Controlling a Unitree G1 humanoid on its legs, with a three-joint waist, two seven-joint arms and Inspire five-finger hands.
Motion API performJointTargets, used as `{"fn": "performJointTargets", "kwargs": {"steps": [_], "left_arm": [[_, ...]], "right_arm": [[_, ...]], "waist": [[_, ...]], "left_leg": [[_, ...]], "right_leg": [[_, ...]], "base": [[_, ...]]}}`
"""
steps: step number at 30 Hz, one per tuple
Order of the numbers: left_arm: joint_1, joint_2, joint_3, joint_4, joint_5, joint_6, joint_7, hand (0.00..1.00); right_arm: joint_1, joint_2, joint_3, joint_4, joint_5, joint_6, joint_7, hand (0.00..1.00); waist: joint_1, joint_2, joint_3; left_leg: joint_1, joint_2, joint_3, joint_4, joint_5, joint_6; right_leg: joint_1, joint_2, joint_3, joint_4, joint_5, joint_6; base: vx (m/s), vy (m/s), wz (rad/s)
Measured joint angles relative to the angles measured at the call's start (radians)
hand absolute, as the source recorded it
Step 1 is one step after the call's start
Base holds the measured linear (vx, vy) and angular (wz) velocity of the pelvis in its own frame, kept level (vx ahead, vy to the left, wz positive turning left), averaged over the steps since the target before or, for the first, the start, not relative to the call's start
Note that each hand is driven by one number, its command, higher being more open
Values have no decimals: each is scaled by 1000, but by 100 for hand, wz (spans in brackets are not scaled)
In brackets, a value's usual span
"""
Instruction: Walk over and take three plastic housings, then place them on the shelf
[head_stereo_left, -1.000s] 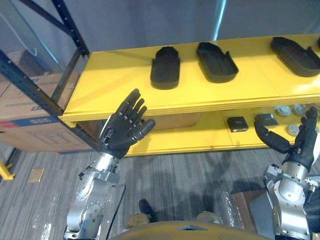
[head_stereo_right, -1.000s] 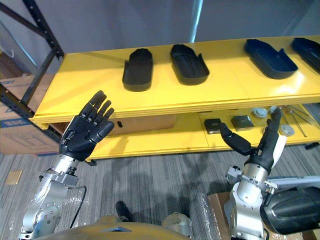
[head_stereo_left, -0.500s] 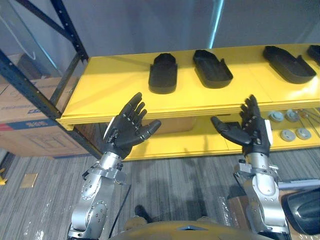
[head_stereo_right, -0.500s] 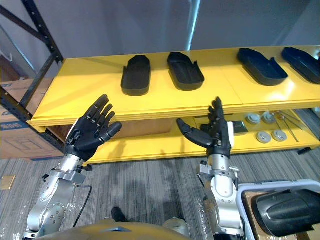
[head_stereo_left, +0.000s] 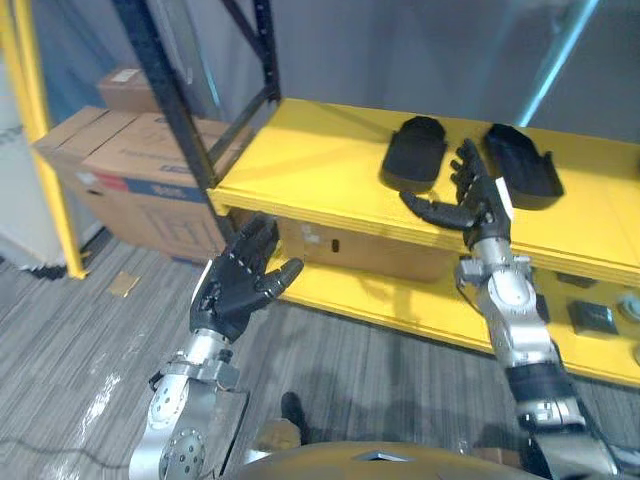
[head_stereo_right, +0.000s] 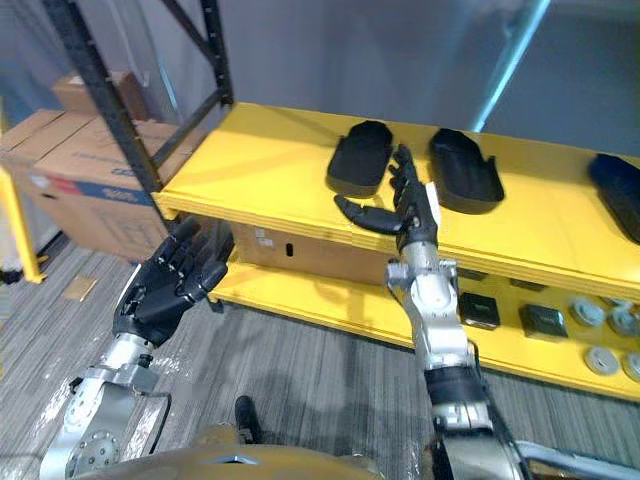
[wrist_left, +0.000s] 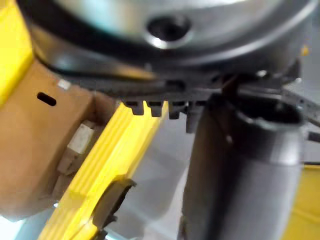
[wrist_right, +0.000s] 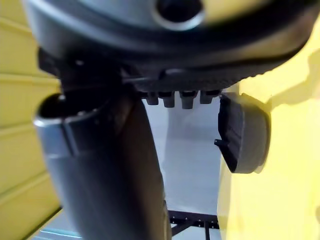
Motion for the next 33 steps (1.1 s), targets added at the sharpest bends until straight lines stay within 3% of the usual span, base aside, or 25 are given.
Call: {"fn": "performJointTargets", "kwargs": {"steps": [2, 3, 4, 5, 6, 9, 14, 18, 26, 30, 33], "left_arm": [[-1, 0, -31, 0, -15, -6, -18, 100], [-3, 5, -46, 7, -39, -18, -28, 100], [-5, 7, -51, 10, -45, -23, -34, 100], [-1, 8, -60, 11, -55, -37, -50, 100], [-12, 9, -71, 23, -79, -58, -56, 100], [-50, 11, -73, 46, -130, -130, -64, 100], [-67, 12, -108, 50, -169, -185, -64, 100], [-87, 25, -148, 72, -170, -214, -64, 100], [-104, 53, -207, 161, -210, -259, -38, 100], [-106, 65, -208, 168, -210, -266, -35, 100], [-108, 73, -215, 168, -211, -286, -36, 100]], "right_arm": [[-151, -79, -3, 115, 0, 0, -39, 100], [-254, -120, -6, 194, 0, -2, -61, 100], [-294, -137, -9, 228, 0, -5, -70, 100], [-375, -178, -6, 283, 1, -7, -86, 100], [-413, -202, -5, 308, 0, -20, -108, 100], [-544, -258, 22, 420, -3, -50, -182, 100], [-673, -330, 85, 502, -1, -55, -248, 100], [-779, -371, 151, 596, -2, -17, -289, 100], [-903, -421, 173, 664, -5, 25, -488, 100], [-931, -453, 173, 690, 8, 85, -493, 100], [-932, -471, 177, 694, 110, 142, -418, 100]], "waist": [[8, 30, 20], [14, 6, 44], [22, 1, 57], [45, 42, 81], [47, 49, 99], [61, 52, 173], [64, 70, 239], [81, 80, 264], [94, 91, 308], [107, 96, 317], [111, 98, 318]], "left_leg": [[-43, -9, -24, 0, -10, -14], [-79, -30, -12, 16, -44, -48], [-96, -41, -18, 69, -36, -10], [-77, -27, -60, 123, -57, 12], [-78, -40, -70, 94, -29, 44], [-78, -50, -86, 35, 14, 44], [-73, -67, -97, 7, 32, 41], [-77, -58, -97, 14, 34, 43], [-111, -31, -104, 53, 36, 46], [-113, -22, -101, 65, 35, 46], [-128, -12, -101, 73, 36, 42]], "right_leg": [[-30, -11, -28, 19, -1, -1], [-62, -48, -36, 17, -3, -4], [-76, -63, -33, 22, -2, -2], [-79, -59, -31, 48, 0, 1], [-90, -67, -21, 67, 6, 2], [-119, -74, -28, 103, 3, -4], [-146, -110, -27, 179, -30, -2], [-161, -110, -16, 208, -47, -9], [-199, -104, -7, 266, -89, -29], [-211, -105, 10, 293, -108, -34], [-236, -105, 17, 321, -132, -46]], "base": [[-127, 124, 61], [-119, 156, 58], [-44, 118, 21], [23, 82, 9], [12, 75, 10], [-48, 48, 17], [-24, -8, 9], [-3, -71, -4], [-11, -83, 0], [-8, -68, -5], [-33, -83, -4]]}}
